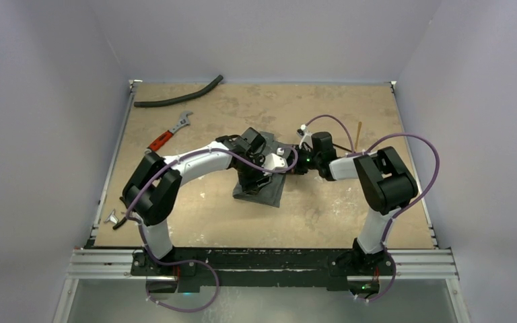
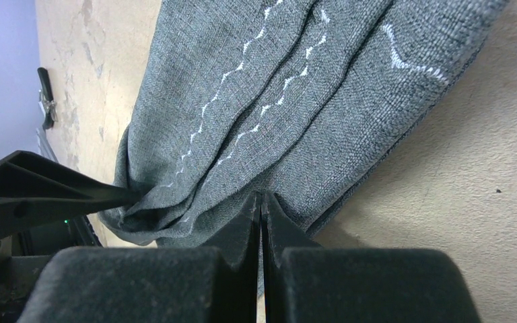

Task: Fold the napkin into a case and place the utensils inside
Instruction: Smooth out the 2/3-rectangle-folded napkin at the center of the board.

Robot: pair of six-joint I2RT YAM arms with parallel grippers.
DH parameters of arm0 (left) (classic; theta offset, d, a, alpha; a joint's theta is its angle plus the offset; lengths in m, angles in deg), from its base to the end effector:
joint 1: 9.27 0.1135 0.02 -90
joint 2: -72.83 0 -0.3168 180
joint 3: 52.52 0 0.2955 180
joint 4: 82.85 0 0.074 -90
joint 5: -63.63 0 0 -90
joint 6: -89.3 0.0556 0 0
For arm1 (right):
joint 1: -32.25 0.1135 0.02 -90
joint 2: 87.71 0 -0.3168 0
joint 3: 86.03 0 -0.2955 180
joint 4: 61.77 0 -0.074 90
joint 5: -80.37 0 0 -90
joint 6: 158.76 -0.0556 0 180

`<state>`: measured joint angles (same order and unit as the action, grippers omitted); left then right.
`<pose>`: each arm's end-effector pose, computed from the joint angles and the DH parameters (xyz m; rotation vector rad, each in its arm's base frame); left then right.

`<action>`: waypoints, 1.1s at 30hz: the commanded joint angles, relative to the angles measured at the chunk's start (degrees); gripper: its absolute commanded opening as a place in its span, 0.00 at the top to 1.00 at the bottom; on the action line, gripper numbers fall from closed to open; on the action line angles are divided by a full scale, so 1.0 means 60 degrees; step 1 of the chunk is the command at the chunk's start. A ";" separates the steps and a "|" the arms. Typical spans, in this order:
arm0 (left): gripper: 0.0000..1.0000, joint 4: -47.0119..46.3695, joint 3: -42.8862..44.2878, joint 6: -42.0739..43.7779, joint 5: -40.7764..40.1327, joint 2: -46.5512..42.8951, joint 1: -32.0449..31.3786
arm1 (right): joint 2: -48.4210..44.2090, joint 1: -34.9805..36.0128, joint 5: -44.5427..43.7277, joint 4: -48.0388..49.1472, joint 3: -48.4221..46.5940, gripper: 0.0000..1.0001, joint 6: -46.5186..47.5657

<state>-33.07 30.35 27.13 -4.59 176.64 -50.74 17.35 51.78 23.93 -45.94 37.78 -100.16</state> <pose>0.2959 -0.2890 0.1969 1.6644 2.2475 -0.5903 0.3644 0.1619 0.1312 -0.1323 2.2562 1.1275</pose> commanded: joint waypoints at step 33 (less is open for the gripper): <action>1.00 0.0776 0.0790 0.0642 0.0842 0.0687 -0.0187 | 0.0306 -0.0017 -0.0403 0.1300 0.1106 1.00 -0.0355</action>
<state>-28.52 37.65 27.99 0.68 181.04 -50.72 18.09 51.74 24.37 -35.82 42.66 -102.61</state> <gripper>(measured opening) 0.012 0.004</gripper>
